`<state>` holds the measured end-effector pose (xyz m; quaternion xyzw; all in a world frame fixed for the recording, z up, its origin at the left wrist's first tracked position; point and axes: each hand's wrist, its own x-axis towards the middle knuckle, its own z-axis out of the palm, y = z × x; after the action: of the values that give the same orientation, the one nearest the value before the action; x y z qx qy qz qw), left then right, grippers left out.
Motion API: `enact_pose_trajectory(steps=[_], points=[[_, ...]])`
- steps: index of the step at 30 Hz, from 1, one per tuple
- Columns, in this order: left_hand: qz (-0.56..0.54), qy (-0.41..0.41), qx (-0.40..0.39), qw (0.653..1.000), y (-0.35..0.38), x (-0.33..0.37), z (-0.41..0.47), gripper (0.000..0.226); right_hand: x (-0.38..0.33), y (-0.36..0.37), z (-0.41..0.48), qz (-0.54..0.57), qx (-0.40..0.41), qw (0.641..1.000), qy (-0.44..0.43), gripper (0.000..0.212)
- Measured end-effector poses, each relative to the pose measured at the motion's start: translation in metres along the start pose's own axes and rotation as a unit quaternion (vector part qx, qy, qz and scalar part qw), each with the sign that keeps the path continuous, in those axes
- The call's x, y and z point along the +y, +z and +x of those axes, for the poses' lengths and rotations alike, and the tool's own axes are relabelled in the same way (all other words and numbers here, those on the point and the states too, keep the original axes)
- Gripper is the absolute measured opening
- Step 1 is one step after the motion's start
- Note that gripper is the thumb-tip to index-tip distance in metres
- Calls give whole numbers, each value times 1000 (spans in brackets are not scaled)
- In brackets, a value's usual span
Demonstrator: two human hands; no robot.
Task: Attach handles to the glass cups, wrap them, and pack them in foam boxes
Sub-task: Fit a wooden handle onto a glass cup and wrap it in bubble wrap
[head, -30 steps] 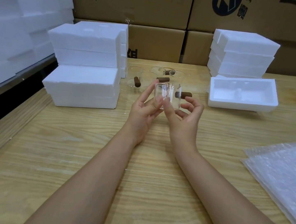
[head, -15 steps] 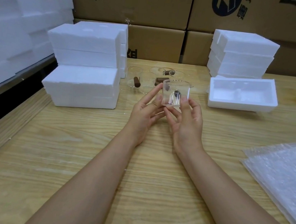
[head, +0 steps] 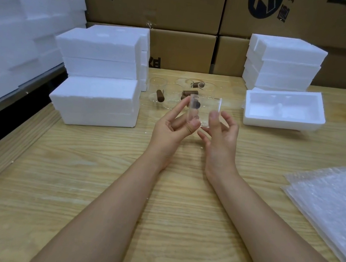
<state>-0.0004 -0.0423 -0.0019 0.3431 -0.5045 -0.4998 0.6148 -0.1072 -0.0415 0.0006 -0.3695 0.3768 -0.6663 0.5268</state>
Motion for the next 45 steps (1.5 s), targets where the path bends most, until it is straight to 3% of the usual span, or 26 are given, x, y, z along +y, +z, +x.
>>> enact_pose_trajectory(steps=[5,10,12,15,19,25,30,36,42,45], points=[[1,0,17,1000,0,-3,1,46,-1,0,-1,31,-24,999,-7,52],[-31,-31,54,998,1,-4,3,36,-4,-2,4,128,-19,991,36,15],[-31,-41,50,997,1,-4,5,35,-7,-3,6,178,-22,981,71,10],[-27,-50,19,998,2,-3,5,50,-9,-2,8,194,-40,975,99,24],[-18,-48,-2,999,2,-3,4,43,-4,-1,7,180,-76,971,134,48],[12,-37,26,999,2,-3,2,35,-1,-2,8,151,-95,972,150,42],[31,-40,54,997,1,-4,3,41,0,-4,8,93,-51,991,86,39],[76,-42,53,995,3,-7,3,40,-2,-2,4,78,-52,995,39,56],[49,-24,32,998,2,-6,1,52,-4,-7,9,156,-33,984,78,16],[51,-16,13,999,1,-6,2,41,-7,-6,10,169,-42,979,103,36]])
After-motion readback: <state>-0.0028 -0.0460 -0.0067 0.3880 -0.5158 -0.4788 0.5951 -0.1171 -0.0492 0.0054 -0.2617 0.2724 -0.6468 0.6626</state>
